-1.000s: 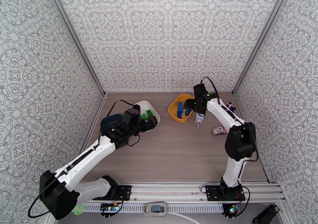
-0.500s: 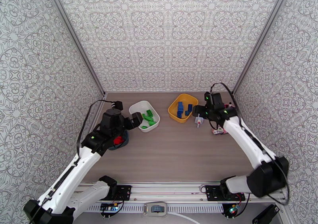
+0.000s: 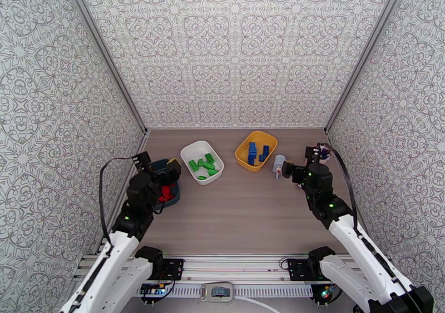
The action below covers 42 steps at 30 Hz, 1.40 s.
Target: Sort the legos into containers by color
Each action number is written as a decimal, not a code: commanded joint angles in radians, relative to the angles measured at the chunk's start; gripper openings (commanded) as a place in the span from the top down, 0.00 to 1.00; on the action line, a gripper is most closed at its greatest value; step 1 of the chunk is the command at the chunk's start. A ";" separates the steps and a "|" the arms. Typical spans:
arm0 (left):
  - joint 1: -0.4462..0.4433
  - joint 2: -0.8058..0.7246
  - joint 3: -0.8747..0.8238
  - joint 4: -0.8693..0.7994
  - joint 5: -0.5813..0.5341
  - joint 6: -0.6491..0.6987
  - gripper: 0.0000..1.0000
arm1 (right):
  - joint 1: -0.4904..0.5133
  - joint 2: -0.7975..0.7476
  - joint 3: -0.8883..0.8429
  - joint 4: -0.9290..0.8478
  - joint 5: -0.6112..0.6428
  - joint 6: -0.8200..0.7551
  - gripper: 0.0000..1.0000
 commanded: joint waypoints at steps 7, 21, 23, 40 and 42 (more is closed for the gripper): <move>0.078 0.168 -0.223 0.355 -0.228 0.229 0.01 | -0.139 0.251 -0.187 0.368 0.118 -0.071 0.01; 0.154 0.549 -0.200 0.722 -0.027 0.309 0.01 | -0.214 0.507 -0.340 1.011 -0.022 -0.133 0.01; 0.159 0.557 -0.211 0.751 0.000 0.346 0.01 | -0.214 0.531 -0.298 0.939 -0.092 -0.163 0.01; 0.207 0.819 -0.151 0.929 0.061 0.382 0.01 | -0.212 0.584 -0.299 0.985 -0.100 -0.176 0.01; 0.239 0.814 -0.133 0.892 0.089 0.351 0.00 | -0.212 0.583 -0.300 0.987 -0.100 -0.176 0.01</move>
